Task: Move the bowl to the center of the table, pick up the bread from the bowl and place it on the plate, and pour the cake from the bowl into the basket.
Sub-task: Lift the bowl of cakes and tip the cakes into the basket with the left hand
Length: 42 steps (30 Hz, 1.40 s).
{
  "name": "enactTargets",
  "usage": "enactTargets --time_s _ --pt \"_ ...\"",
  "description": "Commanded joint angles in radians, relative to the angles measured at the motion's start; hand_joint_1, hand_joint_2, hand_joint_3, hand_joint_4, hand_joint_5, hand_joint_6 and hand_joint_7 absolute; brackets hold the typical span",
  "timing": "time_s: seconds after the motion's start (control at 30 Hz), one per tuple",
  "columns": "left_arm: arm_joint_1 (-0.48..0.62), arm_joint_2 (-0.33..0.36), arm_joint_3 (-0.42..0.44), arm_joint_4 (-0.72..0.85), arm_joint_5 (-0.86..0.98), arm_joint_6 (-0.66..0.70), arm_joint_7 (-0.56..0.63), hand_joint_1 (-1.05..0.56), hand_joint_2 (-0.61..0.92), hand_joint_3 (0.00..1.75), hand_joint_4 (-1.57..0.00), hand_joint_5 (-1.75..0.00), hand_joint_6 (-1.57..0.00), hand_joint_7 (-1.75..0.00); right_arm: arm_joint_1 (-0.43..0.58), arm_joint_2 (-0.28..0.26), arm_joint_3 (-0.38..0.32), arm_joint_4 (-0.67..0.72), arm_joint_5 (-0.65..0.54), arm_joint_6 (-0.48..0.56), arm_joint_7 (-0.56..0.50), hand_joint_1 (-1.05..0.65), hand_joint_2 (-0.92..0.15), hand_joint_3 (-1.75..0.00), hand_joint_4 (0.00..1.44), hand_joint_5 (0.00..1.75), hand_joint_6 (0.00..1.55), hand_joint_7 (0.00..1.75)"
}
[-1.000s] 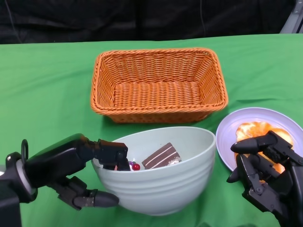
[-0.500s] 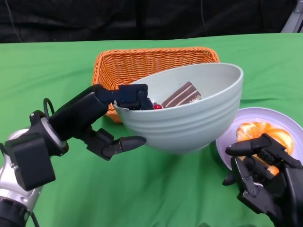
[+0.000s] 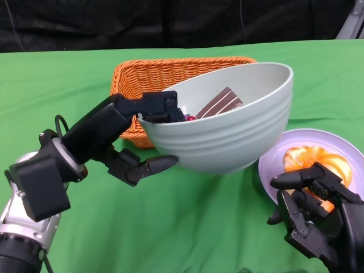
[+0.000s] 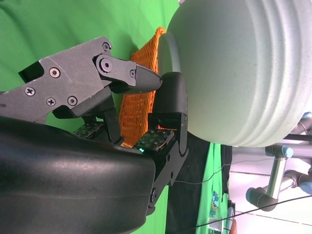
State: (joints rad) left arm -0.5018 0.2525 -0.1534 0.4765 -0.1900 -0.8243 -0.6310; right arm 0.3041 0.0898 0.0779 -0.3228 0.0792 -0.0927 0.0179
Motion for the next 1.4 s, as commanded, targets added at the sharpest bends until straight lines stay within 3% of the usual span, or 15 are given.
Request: enactTargets --time_s 0.03,0.4,0.7,0.77,0.87,1.0,1.2,1.4 --pt "-0.037 -0.007 0.025 0.025 0.002 -0.02 -0.007 -0.15 0.51 1.16 -0.79 -1.75 -0.77 -1.41 -0.007 -0.003 -0.008 0.002 -0.001 0.0 -0.008 -0.15 -0.7 -0.77 0.71 1.55 0.7 1.24" --pt "-0.104 -0.056 0.04 0.103 0.017 -0.028 -0.011 -0.15 0.51 1.16 -0.76 -1.75 -0.71 -1.46 -0.012 0.007 -0.006 0.012 -0.007 0.001 -0.013 -0.13 -0.7 -0.78 0.7 1.56 0.69 1.27" --pt "-0.164 -0.116 0.05 0.174 0.069 -0.018 0.042 -0.24 0.67 0.92 -0.79 -1.75 -0.71 -1.44 -0.015 0.001 -0.005 0.034 -0.022 -0.018 -0.013 -0.17 -0.68 -0.75 0.72 1.55 0.69 1.28" --pt "-0.177 -0.131 0.055 0.188 0.084 -0.014 0.056 -0.26 0.78 0.73 -0.8 -1.75 -0.7 -1.43 -0.015 0.001 -0.004 0.036 -0.027 -0.02 -0.014 -0.16 -0.68 -0.76 0.72 1.56 0.7 1.28" --pt "-0.21 -0.164 0.061 0.23 0.094 -0.013 0.073 -0.25 0.83 0.64 -0.82 -1.75 -0.7 -1.42 -0.013 -0.001 -0.004 0.04 -0.036 -0.022 -0.016 -0.16 -0.67 -0.77 0.71 1.56 0.69 1.29" --pt "-0.264 -0.204 0.07 0.302 0.116 -0.015 0.108 -0.23 0.83 0.65 -0.83 -1.75 -0.68 -1.41 -0.011 0.001 -0.002 0.042 -0.041 -0.027 -0.015 -0.16 -0.66 -0.8 0.71 1.58 0.69 1.3" --pt "-0.324 -0.258 0.079 0.386 0.146 0.049 0.181 -0.21 0.73 0.86 -0.8 -1.75 -0.68 -1.42 -0.008 0.005 -0.002 0.046 -0.028 -0.031 -0.008 -0.14 -0.64 -0.85 0.7 1.6 0.66 1.33" --pt "-0.365 -0.295 0.091 0.453 0.16 0.071 0.227 -0.21 0.71 0.9 -0.83 -1.75 -0.69 -1.44 -0.007 -0.001 -0.001 0.052 -0.035 -0.044 -0.004 -0.14 -0.65 -0.85 0.7 1.6 0.66 1.33"
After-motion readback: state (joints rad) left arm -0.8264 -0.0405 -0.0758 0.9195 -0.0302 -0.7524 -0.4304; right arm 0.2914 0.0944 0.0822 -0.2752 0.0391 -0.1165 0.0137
